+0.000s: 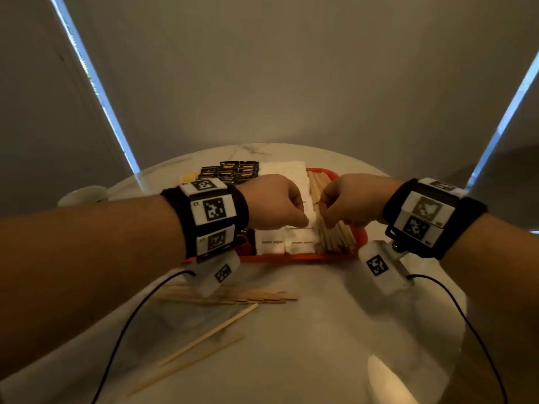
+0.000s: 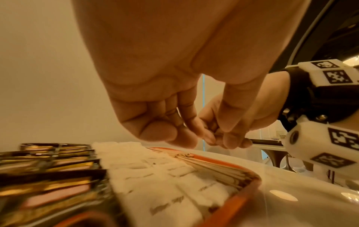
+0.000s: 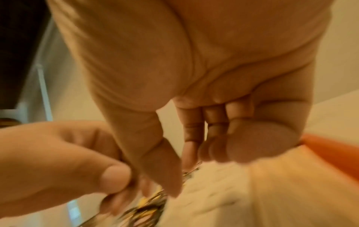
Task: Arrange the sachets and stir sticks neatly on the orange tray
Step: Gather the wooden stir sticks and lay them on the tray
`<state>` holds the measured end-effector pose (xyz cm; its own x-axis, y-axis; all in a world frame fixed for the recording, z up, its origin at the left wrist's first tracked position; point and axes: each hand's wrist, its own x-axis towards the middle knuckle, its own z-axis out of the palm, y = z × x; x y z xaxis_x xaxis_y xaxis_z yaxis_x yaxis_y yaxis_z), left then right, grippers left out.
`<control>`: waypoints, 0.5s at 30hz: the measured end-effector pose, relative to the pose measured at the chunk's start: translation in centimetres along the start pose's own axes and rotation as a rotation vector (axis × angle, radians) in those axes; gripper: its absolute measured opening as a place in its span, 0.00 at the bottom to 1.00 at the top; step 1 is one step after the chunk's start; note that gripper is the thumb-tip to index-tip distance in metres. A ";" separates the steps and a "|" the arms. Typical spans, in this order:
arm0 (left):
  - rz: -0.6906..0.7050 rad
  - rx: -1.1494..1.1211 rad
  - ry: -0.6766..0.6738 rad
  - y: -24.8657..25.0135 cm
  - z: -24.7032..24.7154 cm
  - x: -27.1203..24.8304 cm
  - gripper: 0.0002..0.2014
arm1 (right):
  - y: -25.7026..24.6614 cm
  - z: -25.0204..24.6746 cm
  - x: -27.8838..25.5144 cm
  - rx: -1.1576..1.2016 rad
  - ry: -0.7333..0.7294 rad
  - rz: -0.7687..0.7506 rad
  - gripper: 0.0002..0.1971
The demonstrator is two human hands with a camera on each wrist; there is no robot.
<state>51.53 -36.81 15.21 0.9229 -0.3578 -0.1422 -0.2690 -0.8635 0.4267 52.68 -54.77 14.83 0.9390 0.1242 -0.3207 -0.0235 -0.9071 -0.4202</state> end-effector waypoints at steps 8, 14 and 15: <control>-0.182 0.167 -0.099 -7.9 -1.4 -13.6 0.30 | -9.5 8.4 -5.3 -0.456 -0.307 -0.438 0.46; -0.340 0.258 -0.232 -12.2 0.2 -19.1 0.57 | -13.1 11.9 -5.0 -0.604 -0.248 -0.504 0.37; -0.350 0.274 -0.222 -12.6 0.4 -19.2 0.57 | -13.5 12.2 -4.9 -0.612 -0.242 -0.502 0.36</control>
<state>37.06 -19.23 12.22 0.8980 -0.0714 -0.4341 -0.0439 -0.9964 0.0732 44.19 -38.26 11.77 0.6865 0.5928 -0.4211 0.6359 -0.7703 -0.0477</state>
